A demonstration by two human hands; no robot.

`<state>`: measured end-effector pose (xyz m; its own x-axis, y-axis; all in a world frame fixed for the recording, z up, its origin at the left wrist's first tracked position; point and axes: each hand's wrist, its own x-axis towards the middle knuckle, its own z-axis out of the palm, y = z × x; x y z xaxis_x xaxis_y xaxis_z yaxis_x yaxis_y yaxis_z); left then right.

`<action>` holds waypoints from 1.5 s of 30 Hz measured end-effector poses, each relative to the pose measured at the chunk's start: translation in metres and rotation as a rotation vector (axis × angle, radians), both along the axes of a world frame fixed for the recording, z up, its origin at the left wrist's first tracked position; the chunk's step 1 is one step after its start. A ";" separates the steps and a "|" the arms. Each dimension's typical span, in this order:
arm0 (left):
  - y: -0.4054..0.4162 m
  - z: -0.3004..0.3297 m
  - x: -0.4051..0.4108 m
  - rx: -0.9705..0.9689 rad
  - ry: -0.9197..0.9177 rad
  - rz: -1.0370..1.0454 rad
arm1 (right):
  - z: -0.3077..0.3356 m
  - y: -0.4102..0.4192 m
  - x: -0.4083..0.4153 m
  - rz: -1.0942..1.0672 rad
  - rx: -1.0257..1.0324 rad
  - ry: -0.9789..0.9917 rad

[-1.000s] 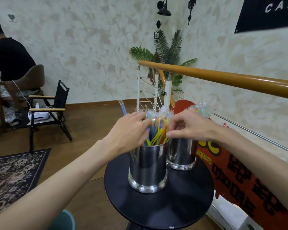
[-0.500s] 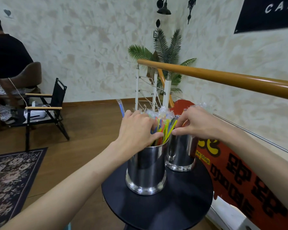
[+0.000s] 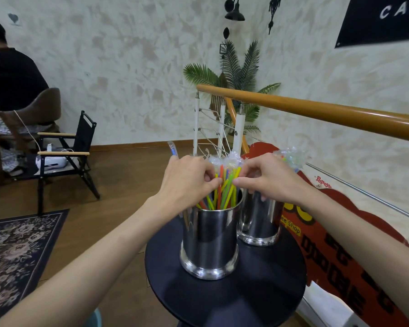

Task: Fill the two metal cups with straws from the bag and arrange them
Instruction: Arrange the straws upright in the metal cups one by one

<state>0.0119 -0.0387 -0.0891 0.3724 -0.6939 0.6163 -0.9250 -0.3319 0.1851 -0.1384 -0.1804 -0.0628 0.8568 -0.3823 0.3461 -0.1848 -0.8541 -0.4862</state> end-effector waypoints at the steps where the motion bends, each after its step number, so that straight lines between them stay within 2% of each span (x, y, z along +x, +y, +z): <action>1: 0.002 0.001 0.001 -0.009 -0.004 -0.002 | 0.000 0.002 0.001 0.001 0.005 -0.012; 6: 0.008 0.002 0.002 -0.014 -0.031 -0.026 | -0.001 0.006 0.005 0.005 -0.022 -0.031; 10: 0.012 -0.001 0.003 0.011 -0.141 -0.017 | -0.003 0.004 0.007 -0.024 -0.061 -0.030; 16: 0.011 -0.007 0.000 -0.074 -0.270 0.018 | -0.016 0.007 0.012 -0.032 -0.123 -0.018; 20: 0.008 -0.012 0.000 -0.033 -0.373 0.036 | -0.021 0.010 0.013 -0.025 -0.103 -0.021; 22: 0.007 -0.013 -0.001 -0.015 -0.329 0.022 | -0.024 0.009 0.013 -0.009 -0.089 0.006; 27: 0.004 -0.013 -0.006 0.119 -0.043 0.002 | -0.031 0.011 0.012 0.014 -0.075 0.039; 35: -0.002 -0.019 -0.004 -0.019 0.017 0.031 | -0.034 0.011 0.014 0.054 -0.051 0.050; 40: -0.003 -0.006 0.000 -0.120 0.099 -0.025 | -0.032 0.008 0.016 0.009 -0.092 -0.076; 45: 0.001 0.006 0.006 -0.125 0.132 -0.093 | -0.027 0.015 0.014 0.005 -0.087 -0.243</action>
